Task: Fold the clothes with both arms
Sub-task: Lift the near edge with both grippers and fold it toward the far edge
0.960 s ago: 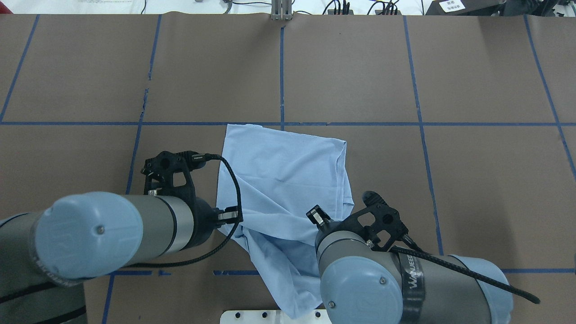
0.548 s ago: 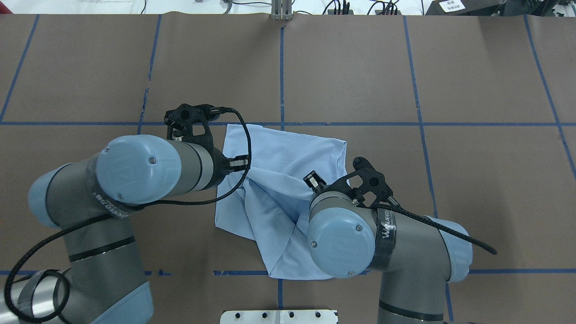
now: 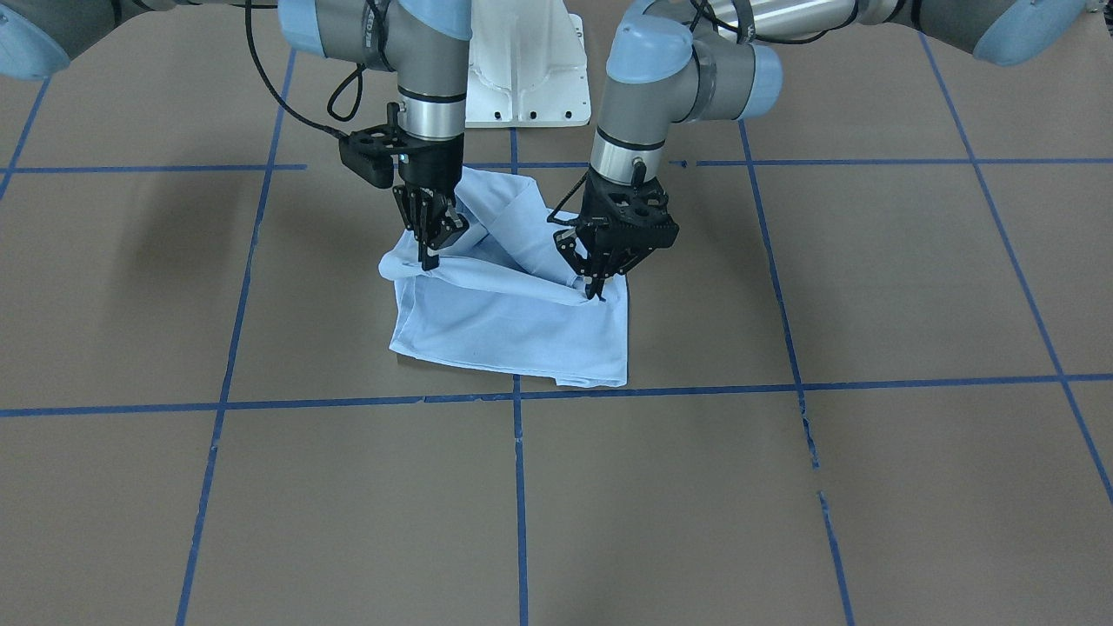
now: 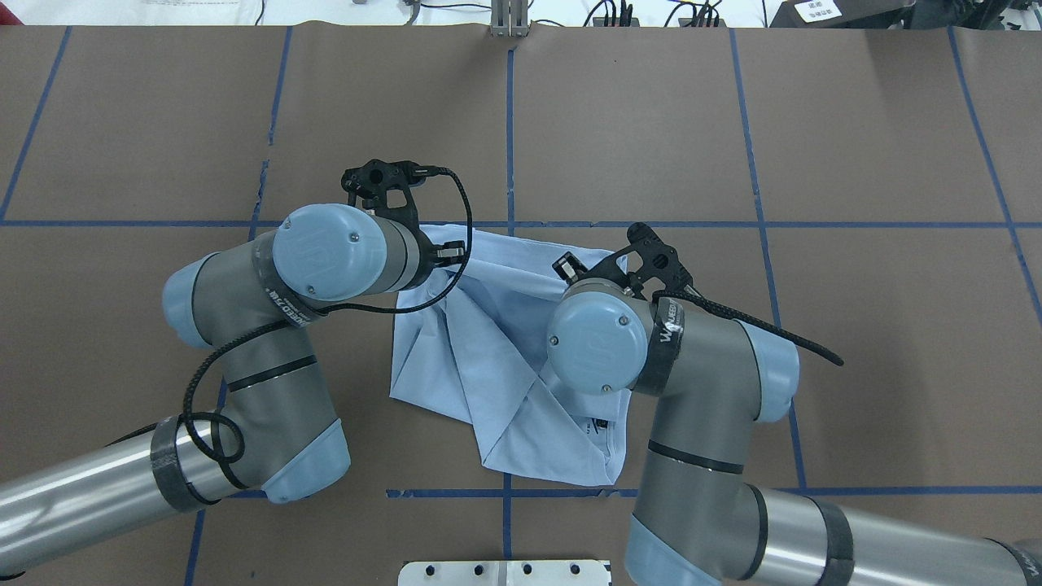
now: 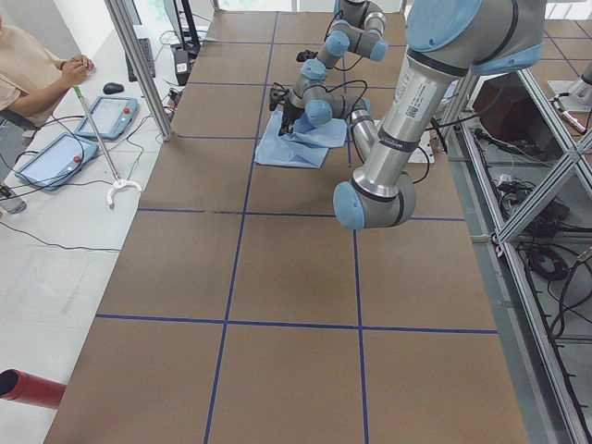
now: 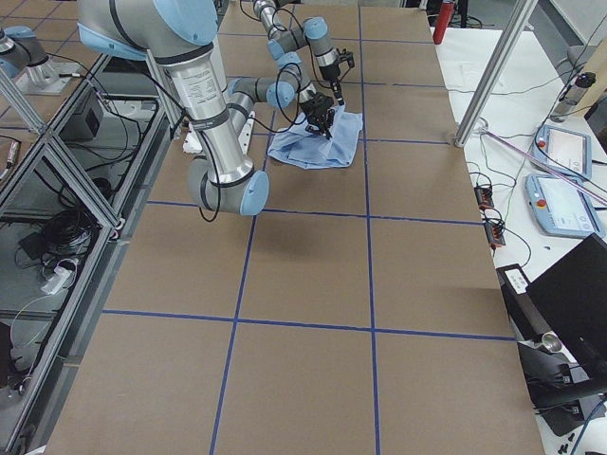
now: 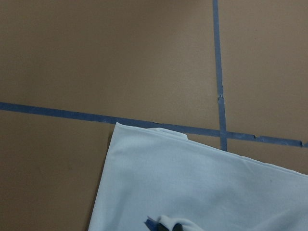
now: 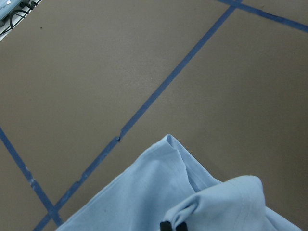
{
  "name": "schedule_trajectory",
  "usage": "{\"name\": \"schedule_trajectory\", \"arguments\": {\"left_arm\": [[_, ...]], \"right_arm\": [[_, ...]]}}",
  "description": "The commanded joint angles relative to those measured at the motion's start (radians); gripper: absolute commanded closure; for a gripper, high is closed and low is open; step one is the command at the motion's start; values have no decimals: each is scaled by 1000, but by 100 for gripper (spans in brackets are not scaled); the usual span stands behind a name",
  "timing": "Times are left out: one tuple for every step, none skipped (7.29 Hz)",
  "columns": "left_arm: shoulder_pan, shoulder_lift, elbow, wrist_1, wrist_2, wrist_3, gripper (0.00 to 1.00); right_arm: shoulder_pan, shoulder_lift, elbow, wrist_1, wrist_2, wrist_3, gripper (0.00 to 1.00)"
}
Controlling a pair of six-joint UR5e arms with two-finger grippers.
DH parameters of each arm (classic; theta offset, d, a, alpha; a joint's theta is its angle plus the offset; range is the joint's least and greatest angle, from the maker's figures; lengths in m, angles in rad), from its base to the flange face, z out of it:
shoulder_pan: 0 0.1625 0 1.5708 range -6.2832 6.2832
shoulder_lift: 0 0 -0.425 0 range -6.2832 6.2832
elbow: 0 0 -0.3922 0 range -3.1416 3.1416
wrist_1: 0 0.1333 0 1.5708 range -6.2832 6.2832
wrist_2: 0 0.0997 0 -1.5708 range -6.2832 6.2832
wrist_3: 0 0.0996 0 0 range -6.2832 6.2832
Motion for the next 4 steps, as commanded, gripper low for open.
{"name": "schedule_trajectory", "arguments": {"left_arm": [[0,-26,73,-30,2,5,100],[0,-26,74,-31,2,5,100],[-2,-26,77,-31,3,7,100],[-11,-27,84,-31,5,16,100]], "right_arm": [[41,50,-182,143,3,-48,100],[44,54,-198,162,3,-65,100],[52,54,-204,162,3,-73,100],[61,54,-204,164,4,-93,100]]}}
